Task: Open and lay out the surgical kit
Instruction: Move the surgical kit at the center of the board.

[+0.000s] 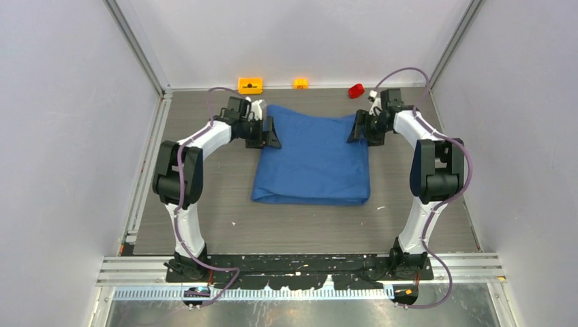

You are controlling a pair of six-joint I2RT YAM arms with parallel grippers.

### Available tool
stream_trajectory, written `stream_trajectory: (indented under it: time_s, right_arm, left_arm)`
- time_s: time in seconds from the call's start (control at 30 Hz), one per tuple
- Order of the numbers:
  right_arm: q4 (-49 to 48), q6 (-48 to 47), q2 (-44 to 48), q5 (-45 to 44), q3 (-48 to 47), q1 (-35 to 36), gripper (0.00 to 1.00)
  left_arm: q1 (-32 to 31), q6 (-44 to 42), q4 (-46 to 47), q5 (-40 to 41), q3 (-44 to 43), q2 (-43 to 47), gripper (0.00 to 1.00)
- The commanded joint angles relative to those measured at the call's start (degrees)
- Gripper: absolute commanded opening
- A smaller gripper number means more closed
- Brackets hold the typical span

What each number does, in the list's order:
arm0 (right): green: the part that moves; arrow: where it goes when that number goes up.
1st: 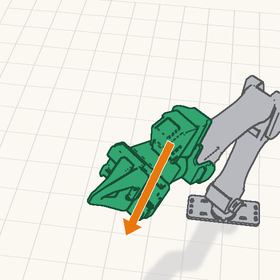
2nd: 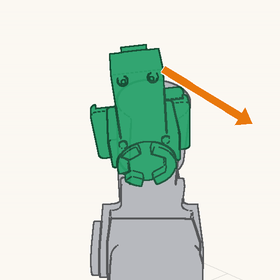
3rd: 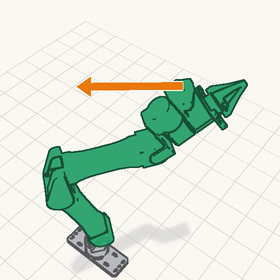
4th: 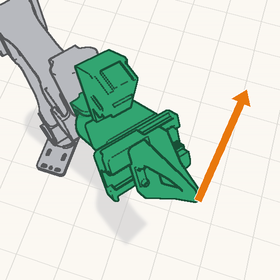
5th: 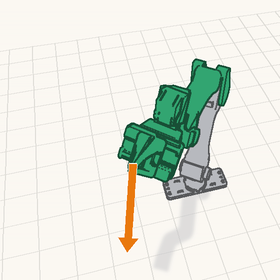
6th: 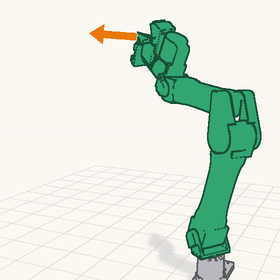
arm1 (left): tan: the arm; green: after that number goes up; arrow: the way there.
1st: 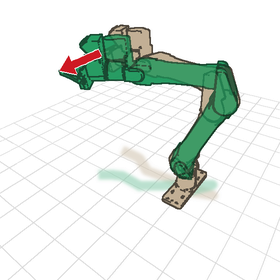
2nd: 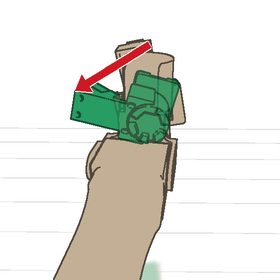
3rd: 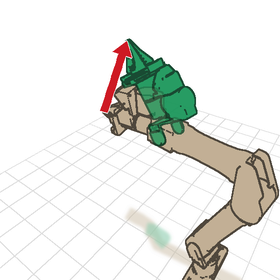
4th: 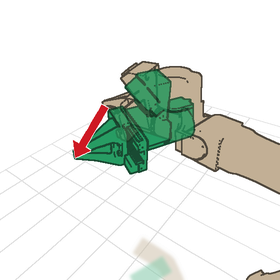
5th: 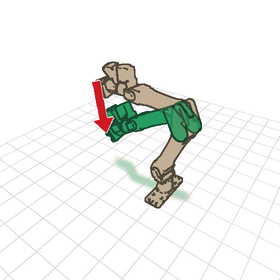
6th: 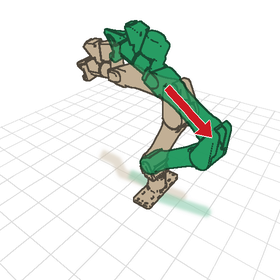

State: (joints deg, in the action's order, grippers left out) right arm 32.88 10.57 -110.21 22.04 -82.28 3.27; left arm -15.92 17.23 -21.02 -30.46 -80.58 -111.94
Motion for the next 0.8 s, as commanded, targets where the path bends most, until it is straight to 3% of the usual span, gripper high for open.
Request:
stream_trajectory:
  time_s: [0.0, 0.77]
  right_arm:
    - [-1.6, -1.9, 0.4, 9.3, -7.5, 0.0, 0.70]
    - [-10.8, 10.7, -13.0, 14.3, -17.7, 0.1, 0.68]
  left_arm:
    - [-5.3, 6.5, -0.4, -10.6, -0.9, -4.6, 0.74]
    - [-2.7, 10.7, -3.7, -4.2, -23.0, -18.9, 0.73]
